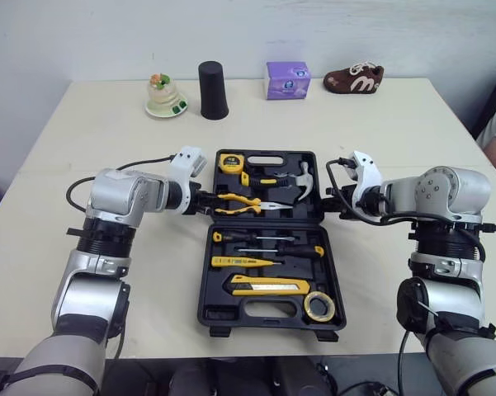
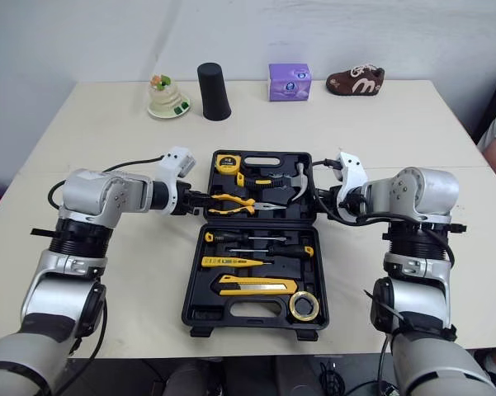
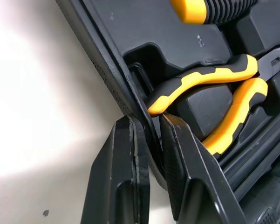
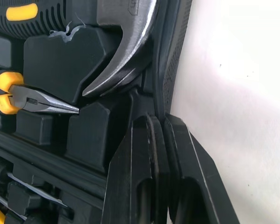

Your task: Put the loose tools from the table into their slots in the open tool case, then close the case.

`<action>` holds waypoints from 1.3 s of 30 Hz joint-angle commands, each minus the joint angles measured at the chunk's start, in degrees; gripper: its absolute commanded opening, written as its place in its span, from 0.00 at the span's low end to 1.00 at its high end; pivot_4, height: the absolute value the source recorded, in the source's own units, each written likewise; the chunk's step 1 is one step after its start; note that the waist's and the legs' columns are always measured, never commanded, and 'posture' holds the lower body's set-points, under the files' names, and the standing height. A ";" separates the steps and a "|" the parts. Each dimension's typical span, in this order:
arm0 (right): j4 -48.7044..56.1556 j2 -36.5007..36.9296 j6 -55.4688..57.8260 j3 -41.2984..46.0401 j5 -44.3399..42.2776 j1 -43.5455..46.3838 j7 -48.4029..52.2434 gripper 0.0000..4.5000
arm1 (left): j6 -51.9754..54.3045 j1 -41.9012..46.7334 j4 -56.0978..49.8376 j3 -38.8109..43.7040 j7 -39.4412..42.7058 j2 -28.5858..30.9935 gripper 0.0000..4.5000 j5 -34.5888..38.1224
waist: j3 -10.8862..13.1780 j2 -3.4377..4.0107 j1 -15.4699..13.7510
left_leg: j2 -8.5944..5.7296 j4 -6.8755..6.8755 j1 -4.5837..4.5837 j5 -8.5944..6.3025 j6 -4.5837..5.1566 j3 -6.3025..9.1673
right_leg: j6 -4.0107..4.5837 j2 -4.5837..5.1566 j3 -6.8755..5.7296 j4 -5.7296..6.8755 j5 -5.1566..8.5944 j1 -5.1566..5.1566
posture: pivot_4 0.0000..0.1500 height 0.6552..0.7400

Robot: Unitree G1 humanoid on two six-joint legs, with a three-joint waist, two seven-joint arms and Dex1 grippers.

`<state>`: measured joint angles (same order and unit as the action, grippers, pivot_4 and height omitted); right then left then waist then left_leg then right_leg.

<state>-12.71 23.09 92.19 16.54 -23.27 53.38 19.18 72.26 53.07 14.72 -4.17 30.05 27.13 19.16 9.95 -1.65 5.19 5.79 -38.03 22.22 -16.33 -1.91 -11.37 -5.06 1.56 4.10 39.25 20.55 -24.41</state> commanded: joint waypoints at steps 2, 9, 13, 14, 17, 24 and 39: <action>10.24 0.40 -13.09 -0.25 0.16 -4.95 0.99 0.00 | -14.22 -1.98 -2.30 9.37 -4.08 -4.22 0.02 0.58 | 0.00 0.00 -0.11 | -0.02 -0.02 0.00 0.01 0.02 0.00 | -0.02 0.01 0.05 0.01 -0.03 -0.01 | 1.00 1.00; 19.68 4.79 -39.64 -5.25 4.72 -16.64 7.74 0.00 | -35.45 -8.83 -9.37 13.68 -2.09 -6.87 0.00 0.98 | 0.07 0.04 -0.23 | -0.05 0.11 0.20 0.02 0.03 -0.03 | -0.08 -0.01 0.07 -0.20 -0.09 -0.17 | 1.00 1.00; 18.52 7.53 -57.72 -7.71 9.99 -23.37 10.30 0.00 | -50.96 -13.21 -10.40 12.85 -0.68 -6.28 0.00 -2.74 | 0.15 0.05 -0.16 | -0.05 0.51 0.20 -0.01 -0.02 -0.07 | -0.08 -0.03 0.08 -0.59 -0.09 -0.22 | 1.00 1.00; 16.74 8.99 -65.61 -8.83 12.97 -26.12 10.52 0.00 | -54.72 -15.08 -10.85 12.44 -1.77 -5.90 0.00 -4.62 | 0.16 0.05 -0.12 | -0.03 0.69 0.21 0.00 -0.05 -0.11 | -0.07 -0.06 0.08 -0.74 -0.09 -0.26 | 1.00 1.00; 9.68 12.15 -87.37 -10.55 18.80 -32.20 12.28 0.00 | -66.52 -20.50 -11.18 9.90 -1.79 -3.53 0.00 -10.48 | 0.17 0.06 -0.20 | -0.02 0.74 0.20 0.01 -0.08 -0.19 | -0.07 -0.09 0.07 -0.94 -0.08 -0.28 | 1.00 1.00; -4.62 18.79 -116.09 -14.65 30.54 -40.66 6.03 0.00 | -84.69 -34.10 -13.65 8.04 0.60 -0.33 0.00 -15.39 | 0.18 0.05 -0.22 | -0.04 0.97 0.13 -0.06 -0.08 -0.19 | -0.08 -0.04 0.12 -1.40 -0.09 -0.13 | 1.00 1.00; 3.72 26.15 -109.30 -4.00 8.40 -57.22 23.24 0.52 | -73.37 -52.39 -20.66 17.56 12.54 9.18 0.58 0.51 | 0.32 -0.41 -0.18 | -0.02 0.95 -1.99 -0.41 0.47 0.37 | 0.12 0.88 -0.51 -1.87 -0.21 2.65 | 1.00 1.00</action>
<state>-19.83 45.28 -25.89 3.87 -0.88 6.27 33.09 -8.31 3.57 -4.78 6.58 39.29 31.70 12.52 10.27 -2.05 5.01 5.72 -37.08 20.22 -16.76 -1.41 -11.00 -4.96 2.46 3.59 37.34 20.33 -21.74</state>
